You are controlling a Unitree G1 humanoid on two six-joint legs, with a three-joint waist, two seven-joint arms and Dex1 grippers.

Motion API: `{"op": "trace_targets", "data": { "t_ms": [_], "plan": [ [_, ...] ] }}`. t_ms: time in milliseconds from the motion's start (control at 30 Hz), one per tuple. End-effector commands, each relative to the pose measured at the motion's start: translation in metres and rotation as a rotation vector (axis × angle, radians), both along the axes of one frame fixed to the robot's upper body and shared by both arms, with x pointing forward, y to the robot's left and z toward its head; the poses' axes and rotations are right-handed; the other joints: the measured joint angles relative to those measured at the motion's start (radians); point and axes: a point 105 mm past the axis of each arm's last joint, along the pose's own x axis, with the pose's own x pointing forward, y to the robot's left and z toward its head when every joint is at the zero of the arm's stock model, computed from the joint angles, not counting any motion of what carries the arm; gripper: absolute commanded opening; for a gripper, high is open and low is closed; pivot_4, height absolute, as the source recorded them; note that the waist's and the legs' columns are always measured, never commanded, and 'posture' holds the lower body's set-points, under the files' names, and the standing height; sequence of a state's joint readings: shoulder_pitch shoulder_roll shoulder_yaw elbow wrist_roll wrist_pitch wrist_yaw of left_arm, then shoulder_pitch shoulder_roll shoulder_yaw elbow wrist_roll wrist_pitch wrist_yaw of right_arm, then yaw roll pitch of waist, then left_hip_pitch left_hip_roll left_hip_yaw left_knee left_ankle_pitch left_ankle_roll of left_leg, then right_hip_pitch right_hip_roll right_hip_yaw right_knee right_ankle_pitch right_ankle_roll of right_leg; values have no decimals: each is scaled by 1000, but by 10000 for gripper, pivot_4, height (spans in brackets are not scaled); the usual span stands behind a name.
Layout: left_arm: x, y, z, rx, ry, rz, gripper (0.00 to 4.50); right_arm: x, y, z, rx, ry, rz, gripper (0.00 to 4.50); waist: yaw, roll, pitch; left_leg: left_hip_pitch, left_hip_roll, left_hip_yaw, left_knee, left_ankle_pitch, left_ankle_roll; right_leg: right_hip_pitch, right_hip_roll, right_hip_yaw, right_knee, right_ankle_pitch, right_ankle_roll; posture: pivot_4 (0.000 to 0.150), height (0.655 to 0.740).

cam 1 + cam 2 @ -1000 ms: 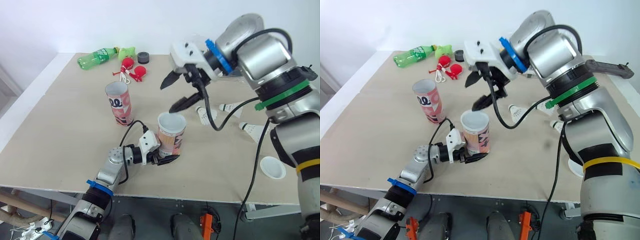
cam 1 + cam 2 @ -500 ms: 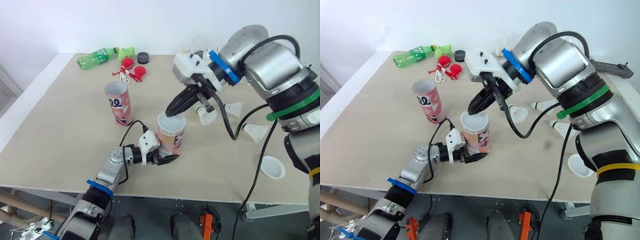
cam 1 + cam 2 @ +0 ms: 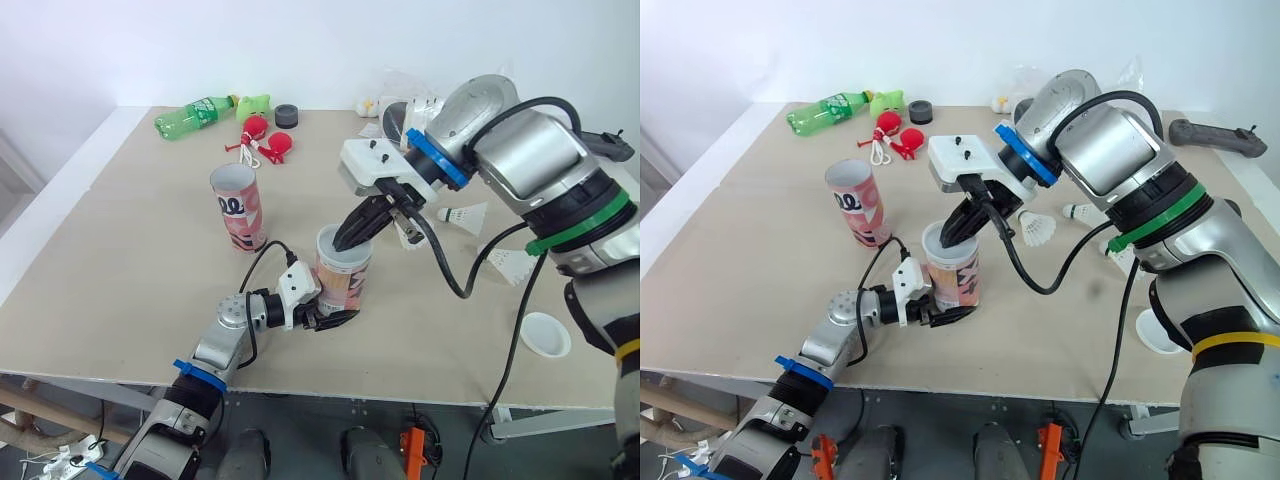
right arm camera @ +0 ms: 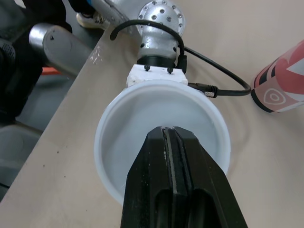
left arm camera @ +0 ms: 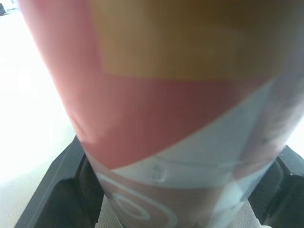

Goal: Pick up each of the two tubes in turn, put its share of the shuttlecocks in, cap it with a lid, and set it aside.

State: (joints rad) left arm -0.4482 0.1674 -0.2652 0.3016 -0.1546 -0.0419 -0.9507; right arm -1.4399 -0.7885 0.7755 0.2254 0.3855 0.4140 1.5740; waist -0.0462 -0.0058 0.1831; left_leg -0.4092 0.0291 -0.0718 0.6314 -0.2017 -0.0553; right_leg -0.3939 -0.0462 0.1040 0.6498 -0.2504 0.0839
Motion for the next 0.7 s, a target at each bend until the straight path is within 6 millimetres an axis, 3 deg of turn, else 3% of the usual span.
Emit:
{"op": "trace_targets", "data": {
  "t_ms": [33, 533, 600, 700],
  "plan": [
    [-4, -3, -9, 18, 28, -14, 32512, -3, -5, -14, -79, 13, 26, 2104, 0, 0, 0, 0, 0, 0, 0, 0, 0, 0, 0, 0, 0, 0, 0, 1500, 7400],
    [-4, -3, -8, 16, 28, -11, 32512, 3, -10, -31, -142, -17, 26, 2104, -1, 0, -2, 2, 1, 0, 0, 0, 0, 2, 1, 0, 0, -1, 1, 1500, 7400],
    [-4, -3, -8, 16, 27, -11, 32512, -1, -6, -22, -80, 2, 26, 2104, -1, 0, -2, 2, 1, 0, 0, 0, 0, 2, 1, 0, 0, -1, 1, 1500, 7400],
    [-4, -2, -7, 11, 26, -5, 32512, -10, 0, 12, 95, 39, 27, 2104, -1, 0, -2, 2, 1, 0, 0, 0, 0, 2, 1, 0, 0, 0, 0, 1500, 7400]
  ]
}}
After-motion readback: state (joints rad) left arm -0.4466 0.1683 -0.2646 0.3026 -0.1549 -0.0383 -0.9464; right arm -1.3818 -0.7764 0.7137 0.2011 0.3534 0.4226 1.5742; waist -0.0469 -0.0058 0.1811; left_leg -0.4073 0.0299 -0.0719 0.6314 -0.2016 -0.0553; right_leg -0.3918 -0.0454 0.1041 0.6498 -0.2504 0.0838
